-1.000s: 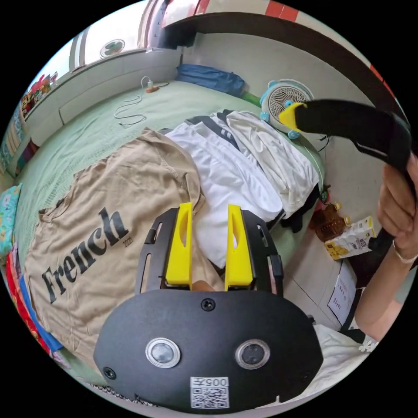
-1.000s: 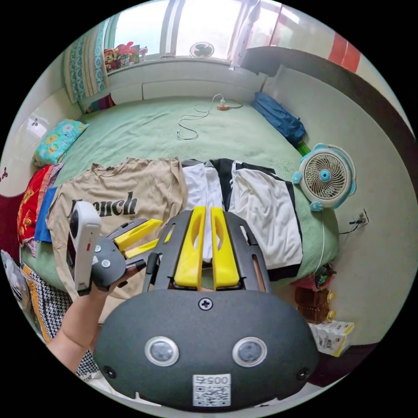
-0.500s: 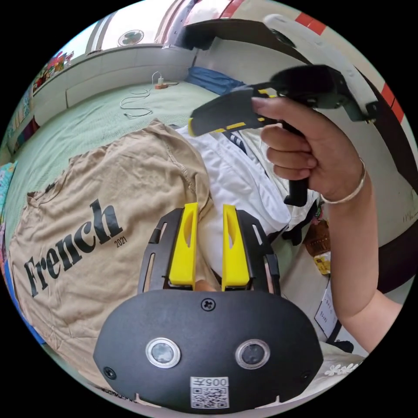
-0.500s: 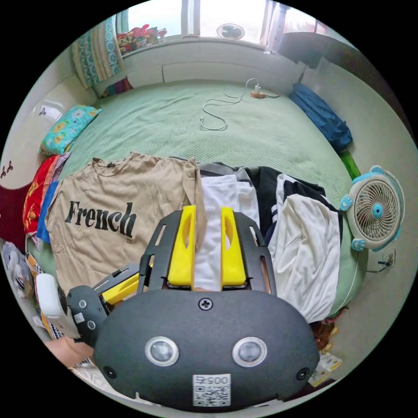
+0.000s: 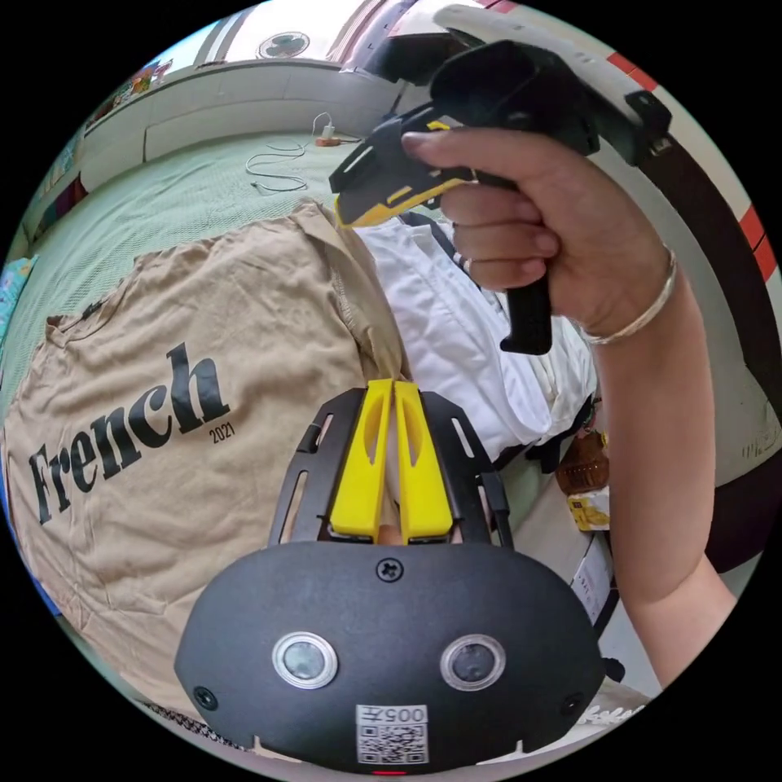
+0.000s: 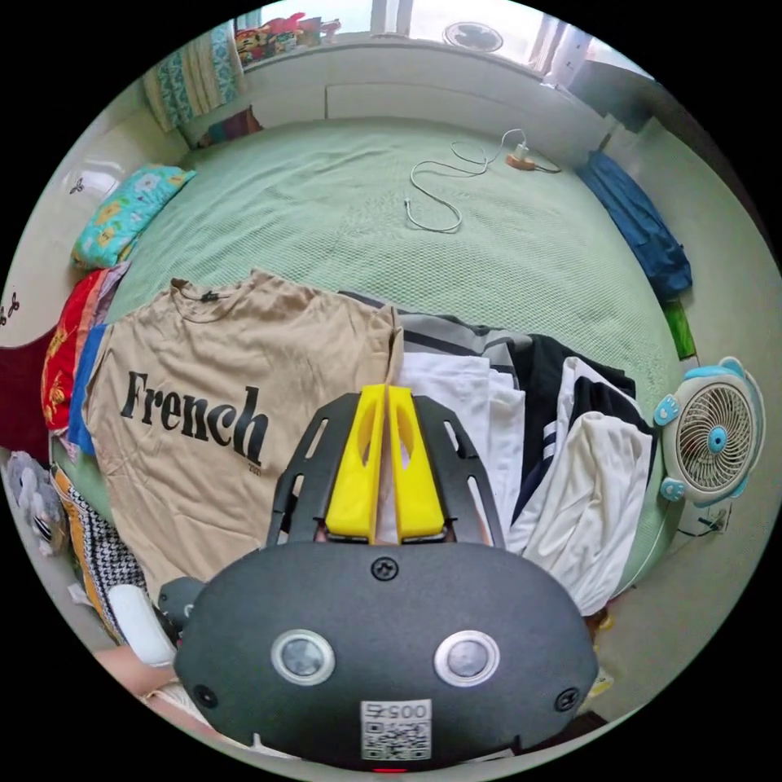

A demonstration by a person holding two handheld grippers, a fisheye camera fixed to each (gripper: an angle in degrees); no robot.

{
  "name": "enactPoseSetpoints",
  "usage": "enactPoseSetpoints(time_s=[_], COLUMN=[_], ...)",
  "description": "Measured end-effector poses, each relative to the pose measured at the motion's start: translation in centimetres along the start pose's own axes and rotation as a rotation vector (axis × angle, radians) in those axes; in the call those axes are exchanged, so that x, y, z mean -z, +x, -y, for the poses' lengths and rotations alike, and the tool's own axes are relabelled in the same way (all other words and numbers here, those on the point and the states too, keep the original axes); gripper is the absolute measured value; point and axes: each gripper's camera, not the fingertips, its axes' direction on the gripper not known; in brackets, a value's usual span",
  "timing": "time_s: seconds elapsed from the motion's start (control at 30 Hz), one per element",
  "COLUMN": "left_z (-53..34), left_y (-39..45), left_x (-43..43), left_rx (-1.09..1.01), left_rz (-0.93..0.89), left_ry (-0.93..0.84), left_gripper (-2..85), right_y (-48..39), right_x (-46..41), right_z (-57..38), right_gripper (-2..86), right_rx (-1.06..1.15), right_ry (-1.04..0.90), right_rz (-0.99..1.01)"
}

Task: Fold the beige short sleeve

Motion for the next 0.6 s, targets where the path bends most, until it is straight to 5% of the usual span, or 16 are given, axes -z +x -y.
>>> enactPoseSetpoints(time_s=[0.23, 0.33, 0.6], left_z=[-0.6, -0.8, -1.3], left_y=[-6.9, -9.2, -11.6], left_x=[-2.3, -3.1, -5.6], left_rx=[0.118, 0.135, 0.095], left_rz=[-0.163, -0.193, -0.194], left_ry=[-0.007, -0.012, -0.017], left_gripper=[0.2, 0.2, 0.0], right_y=[-1.5, -1.7, -1.7], right_x=[-1.5, -2.0, 3.6], right_z=[4.7, 6.2, 6.3], right_gripper=[-1.4, -0.9, 5.3], right_rx=[0.032, 0.013, 0.111], right_ry=[-0.065, -0.104, 0.050], right_rz=[0.010, -0.181, -0.040])
